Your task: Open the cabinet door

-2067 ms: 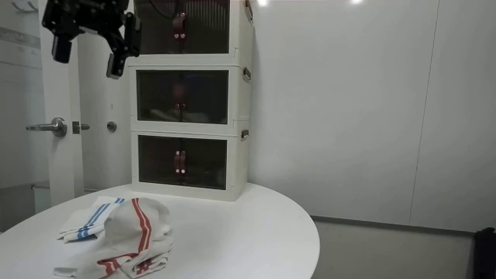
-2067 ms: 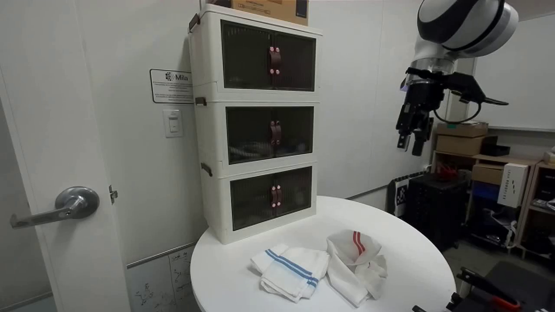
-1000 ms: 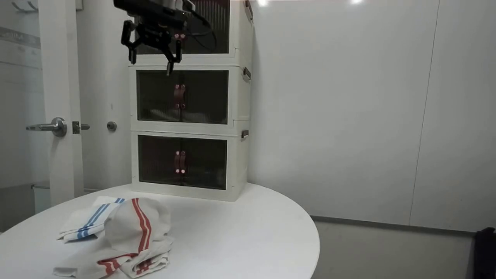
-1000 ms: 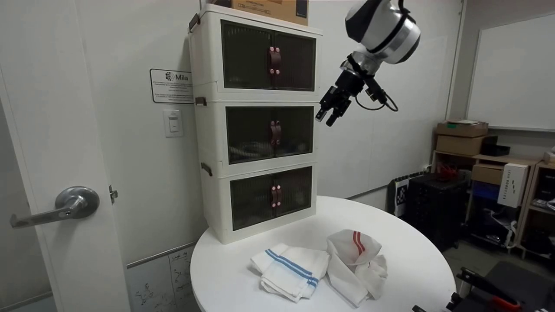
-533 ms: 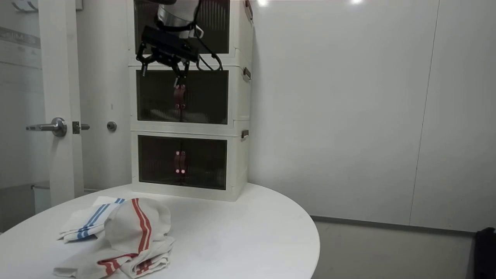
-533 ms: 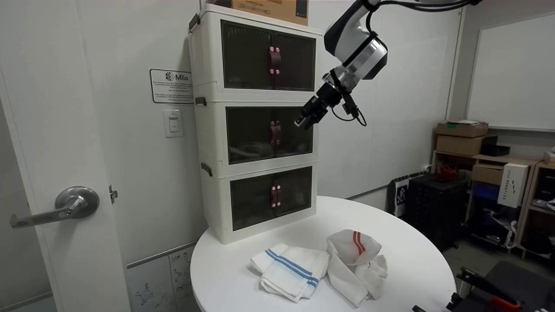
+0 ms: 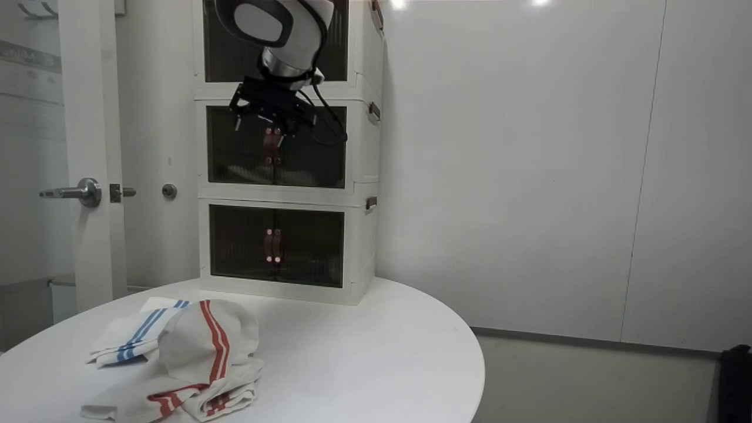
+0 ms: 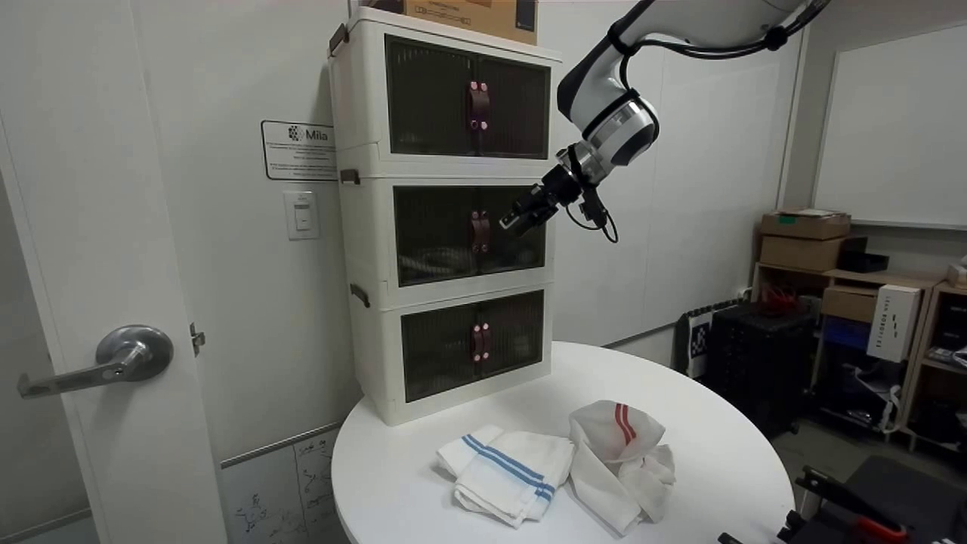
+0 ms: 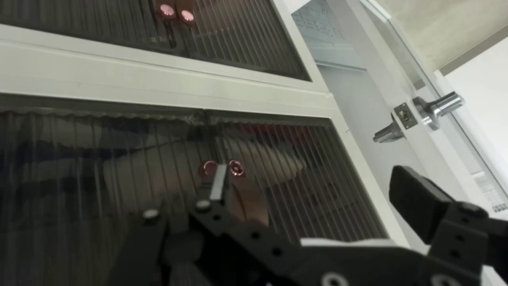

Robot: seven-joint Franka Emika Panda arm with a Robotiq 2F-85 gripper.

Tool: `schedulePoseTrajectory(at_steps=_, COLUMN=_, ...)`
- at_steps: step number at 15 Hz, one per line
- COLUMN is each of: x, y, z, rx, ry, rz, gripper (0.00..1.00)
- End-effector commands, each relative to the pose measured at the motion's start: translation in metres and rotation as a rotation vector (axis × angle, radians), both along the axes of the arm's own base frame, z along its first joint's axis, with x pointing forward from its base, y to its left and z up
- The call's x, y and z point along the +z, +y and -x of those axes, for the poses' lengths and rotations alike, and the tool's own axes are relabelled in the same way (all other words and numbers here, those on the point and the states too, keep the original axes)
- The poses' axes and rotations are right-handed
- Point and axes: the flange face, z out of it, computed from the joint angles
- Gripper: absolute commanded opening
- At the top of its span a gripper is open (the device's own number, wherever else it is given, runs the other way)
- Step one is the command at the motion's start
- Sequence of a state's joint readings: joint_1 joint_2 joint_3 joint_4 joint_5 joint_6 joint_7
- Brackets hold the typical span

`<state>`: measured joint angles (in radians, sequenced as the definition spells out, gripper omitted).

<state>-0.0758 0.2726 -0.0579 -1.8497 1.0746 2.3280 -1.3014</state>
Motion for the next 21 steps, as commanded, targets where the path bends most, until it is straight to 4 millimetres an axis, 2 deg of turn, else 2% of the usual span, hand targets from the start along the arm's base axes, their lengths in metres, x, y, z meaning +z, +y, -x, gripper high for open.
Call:
schedulePoseTrajectory(at_steps=1, x=0.005, y=-0.007, z=-0.012, rx=-0.09, ry=-0.076, rz=-0.048, gripper=1.0)
schedulePoseTrajectory(at_steps=5, x=0.002, y=-0.006, z=-0.015, rx=-0.153, ry=-0.137, rz=-0.061, gripper=1.0)
schedulePoseTrajectory(at_steps=14, x=-0.022, y=0.028, z=-0.026, rx=-0.089, ry=-0.193, rz=-0.018, gripper=1.0)
schedulePoseTrajectory(at_steps=21, x=-0.021, y=0.034, z=-0.037, rx=-0.11, ry=-0.286, rz=0.02, gripper=1.0)
